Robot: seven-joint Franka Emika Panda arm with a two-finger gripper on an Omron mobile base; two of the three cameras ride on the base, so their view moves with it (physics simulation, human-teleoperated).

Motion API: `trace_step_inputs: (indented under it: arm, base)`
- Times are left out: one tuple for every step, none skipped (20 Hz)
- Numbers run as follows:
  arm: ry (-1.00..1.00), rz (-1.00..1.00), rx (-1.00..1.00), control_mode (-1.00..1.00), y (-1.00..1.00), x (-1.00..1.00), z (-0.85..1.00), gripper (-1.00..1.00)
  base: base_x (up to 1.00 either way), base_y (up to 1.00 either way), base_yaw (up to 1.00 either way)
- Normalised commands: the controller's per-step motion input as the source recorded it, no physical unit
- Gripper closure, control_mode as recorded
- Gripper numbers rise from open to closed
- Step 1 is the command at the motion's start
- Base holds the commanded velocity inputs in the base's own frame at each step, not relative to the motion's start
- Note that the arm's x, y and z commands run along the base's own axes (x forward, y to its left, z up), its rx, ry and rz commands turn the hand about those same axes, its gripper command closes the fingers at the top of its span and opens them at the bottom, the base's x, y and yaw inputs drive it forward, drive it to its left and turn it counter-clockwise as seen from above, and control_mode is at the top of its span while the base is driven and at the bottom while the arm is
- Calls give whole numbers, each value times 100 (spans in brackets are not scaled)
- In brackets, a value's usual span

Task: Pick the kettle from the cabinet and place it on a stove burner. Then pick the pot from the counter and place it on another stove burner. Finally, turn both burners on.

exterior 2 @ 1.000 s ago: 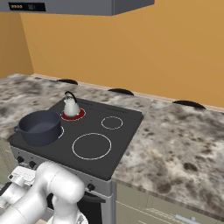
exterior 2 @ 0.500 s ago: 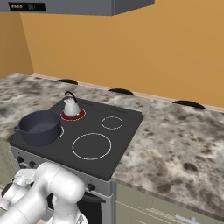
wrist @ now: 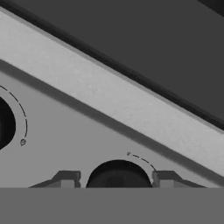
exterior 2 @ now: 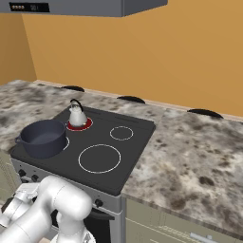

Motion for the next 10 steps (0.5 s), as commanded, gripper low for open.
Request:
trace_step_inputs:
  arm:
    - [0,0,0,-100,0,-6,0,-100]
    - [-1,0,0,-100,0,-14,0,-100]
    - [-2,0,0,-100,0,-14,0,-100]
    - [-6,0,0,-100,0,-26,0,-100]
    - [-4,0,0,-100,0,-25,0,-100]
    - [-6,0,0,-100,0,-27,0,-100]
    - [-3,0,0,-100,3,-24,0,-100]
    - [-4,0,0,-100,11,-25,0,-100]
    - [-4,0,0,-100,12,-22,0,-100]
    - [-8,0,0,-100,14,-21,0,-100]
  base:
    - [0,0,0]
    - [0,0,0]
    - [0,0,0]
    - [0,0,0]
    - [0,0,0]
    - [0,0,0]
    - [0,0,0]
    - [0,0,0]
    - [0,0,0]
    - [0,0,0]
